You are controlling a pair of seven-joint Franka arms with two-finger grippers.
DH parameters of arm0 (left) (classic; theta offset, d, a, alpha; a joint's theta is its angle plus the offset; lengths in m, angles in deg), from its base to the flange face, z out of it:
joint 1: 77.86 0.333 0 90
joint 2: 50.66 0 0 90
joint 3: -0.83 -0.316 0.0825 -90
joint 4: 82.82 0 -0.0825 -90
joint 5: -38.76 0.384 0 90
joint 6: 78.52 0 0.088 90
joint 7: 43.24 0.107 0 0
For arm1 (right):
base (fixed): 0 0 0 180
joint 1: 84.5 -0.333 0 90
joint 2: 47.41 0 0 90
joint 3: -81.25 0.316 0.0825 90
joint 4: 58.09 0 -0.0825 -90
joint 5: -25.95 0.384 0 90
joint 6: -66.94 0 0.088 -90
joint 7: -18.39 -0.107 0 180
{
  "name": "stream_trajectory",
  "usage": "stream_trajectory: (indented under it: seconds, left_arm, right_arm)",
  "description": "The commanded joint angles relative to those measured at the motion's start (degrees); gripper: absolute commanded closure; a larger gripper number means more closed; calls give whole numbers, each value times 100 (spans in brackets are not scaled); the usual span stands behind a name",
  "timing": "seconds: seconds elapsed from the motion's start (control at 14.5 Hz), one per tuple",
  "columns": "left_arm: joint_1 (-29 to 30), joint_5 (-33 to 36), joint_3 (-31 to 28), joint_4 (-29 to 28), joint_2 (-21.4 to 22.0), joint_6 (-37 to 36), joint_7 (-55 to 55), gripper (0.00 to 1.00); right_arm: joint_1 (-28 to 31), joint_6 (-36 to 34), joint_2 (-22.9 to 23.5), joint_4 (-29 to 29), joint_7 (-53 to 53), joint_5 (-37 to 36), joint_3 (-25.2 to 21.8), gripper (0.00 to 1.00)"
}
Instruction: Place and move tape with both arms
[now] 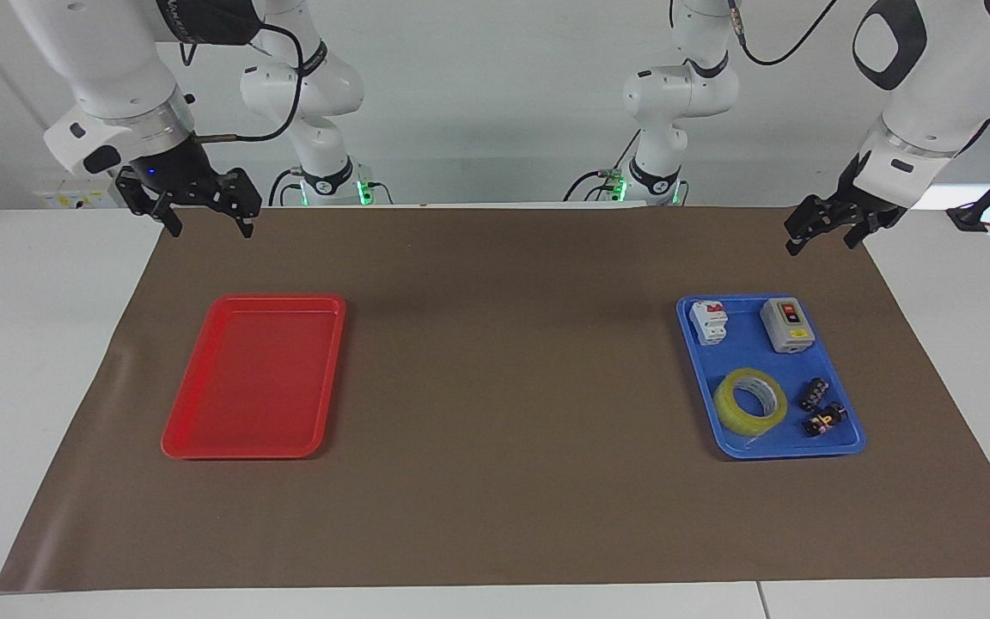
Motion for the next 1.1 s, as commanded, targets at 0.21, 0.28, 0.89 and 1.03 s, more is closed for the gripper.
stream_trajectory:
  seconds: [0.21,0.28,0.89,1.03]
  left_arm:
    - [-9,-189,-38,-171,178,25,45,0]
    - [-9,-189,-46,-171,178,25,45,0]
    - [44,-189,-38,-136,169,86,45,0]
    - [-18,-198,-38,-127,161,95,1,0]
  right_arm:
    - [55,72,-61,-65,114,95,15,0]
    - [55,72,-61,-65,114,95,15,0]
    - [55,72,-70,-74,114,95,15,0]
    - [55,72,-79,-83,114,104,15,0]
